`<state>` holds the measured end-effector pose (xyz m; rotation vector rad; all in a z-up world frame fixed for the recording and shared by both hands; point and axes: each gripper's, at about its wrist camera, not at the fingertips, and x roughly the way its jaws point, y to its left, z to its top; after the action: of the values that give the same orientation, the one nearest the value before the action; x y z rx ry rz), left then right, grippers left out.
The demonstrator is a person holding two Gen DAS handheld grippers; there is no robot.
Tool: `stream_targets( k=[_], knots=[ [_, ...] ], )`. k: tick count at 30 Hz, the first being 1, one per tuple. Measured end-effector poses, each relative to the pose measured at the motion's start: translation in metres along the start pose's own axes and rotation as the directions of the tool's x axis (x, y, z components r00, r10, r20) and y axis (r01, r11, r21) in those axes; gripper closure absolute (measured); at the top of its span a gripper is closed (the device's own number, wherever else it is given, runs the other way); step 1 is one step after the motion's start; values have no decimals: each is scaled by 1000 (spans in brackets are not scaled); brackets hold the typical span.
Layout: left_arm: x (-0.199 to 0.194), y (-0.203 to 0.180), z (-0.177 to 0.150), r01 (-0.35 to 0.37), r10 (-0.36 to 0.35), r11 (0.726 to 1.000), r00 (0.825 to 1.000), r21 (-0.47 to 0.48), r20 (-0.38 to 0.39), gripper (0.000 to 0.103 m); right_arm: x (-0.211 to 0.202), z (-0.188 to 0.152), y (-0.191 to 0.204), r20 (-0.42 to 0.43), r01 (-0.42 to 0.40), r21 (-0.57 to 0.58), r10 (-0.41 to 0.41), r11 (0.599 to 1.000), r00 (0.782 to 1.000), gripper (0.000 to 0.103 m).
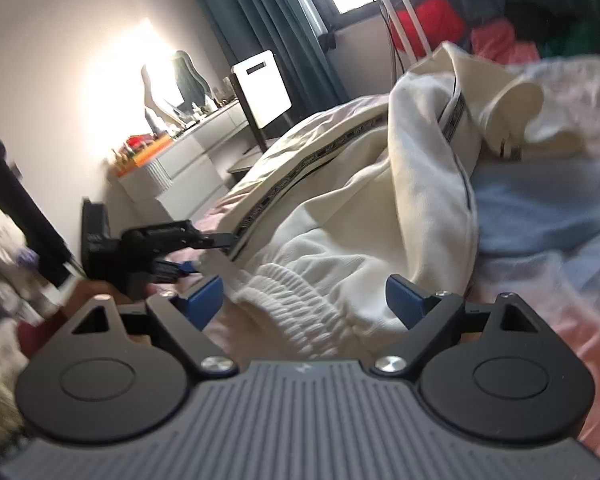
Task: Fold clothes
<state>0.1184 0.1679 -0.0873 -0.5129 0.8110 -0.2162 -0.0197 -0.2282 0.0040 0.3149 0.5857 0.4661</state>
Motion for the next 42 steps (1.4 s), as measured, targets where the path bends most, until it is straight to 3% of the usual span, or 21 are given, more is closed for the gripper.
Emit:
stream_targets(
  k=[3, 5, 6, 8, 10, 12, 16, 19, 21, 24, 28, 32, 34, 36, 42],
  knots=[
    [-4, 0, -1, 8, -7, 1000, 999, 4, -42, 31, 2, -1, -21, 0, 107, 138, -108, 985, 994, 13],
    [-4, -2, -6, 17, -16, 1000, 998, 19, -63, 25, -2, -2, -47, 2, 135, 309, -142, 942, 990, 13],
    [-2, -4, -10, 17, -14, 999, 997, 39, -75, 24, -5, -5, -63, 9, 113, 411, -128, 905, 992, 13],
    [5, -13, -16, -17, 28, 993, 996, 121, -87, 23, -10, -11, -93, 31, 59, 605, -98, 794, 995, 11],
    [11, -21, -20, -53, 69, 982, 994, 181, -84, 23, -10, -18, -109, 41, 19, 697, -67, 717, 997, 11],
    [13, -24, -20, -80, 93, 979, 994, 187, -65, 25, 0, -21, -109, 1, 23, 700, -33, 714, 999, 11],
    [8, -19, -14, -122, 123, 985, 992, 123, 1, 59, 42, -27, -86, -176, 75, 600, 40, 796, 984, 13],
    [1, -11, -9, -104, 102, 993, 994, 52, 34, 71, 54, -24, -70, -187, 78, 522, 24, 849, 982, 12],
    [-5, -14, -5, -95, 92, 994, 994, 51, 63, 77, 53, -18, -63, -156, 6, 503, 84, 864, 984, 22],
    [-21, -14, 2, -76, 71, 997, 983, 27, 167, 82, 50, -13, -50, -111, -89, 466, 158, 880, 981, 35],
    [-31, -7, 14, -25, 37, 998, 976, -58, 213, 86, 67, -19, -40, -189, -54, 427, 148, 903, 971, 63],
    [-33, -10, 33, -53, 63, 997, 966, -48, 250, 87, 78, -22, -18, -153, -100, 483, 196, 870, 969, 69],
    [-32, -4, 54, -60, 83, 994, 959, -92, 272, 87, 84, -23, -1, -122, -138, 509, 230, 850, 966, 69],
    [-30, 3, 79, -86, 116, 989, 954, -119, 275, 87, 103, -16, 29, -127, -153, 468, 237, 871, 963, 69],
    [-37, 8, 181, -238, 248, 969, 914, -70, 322, 88, 193, 0, 105, -96, -290, 502, 386, 815, 917, 70]
  ],
)
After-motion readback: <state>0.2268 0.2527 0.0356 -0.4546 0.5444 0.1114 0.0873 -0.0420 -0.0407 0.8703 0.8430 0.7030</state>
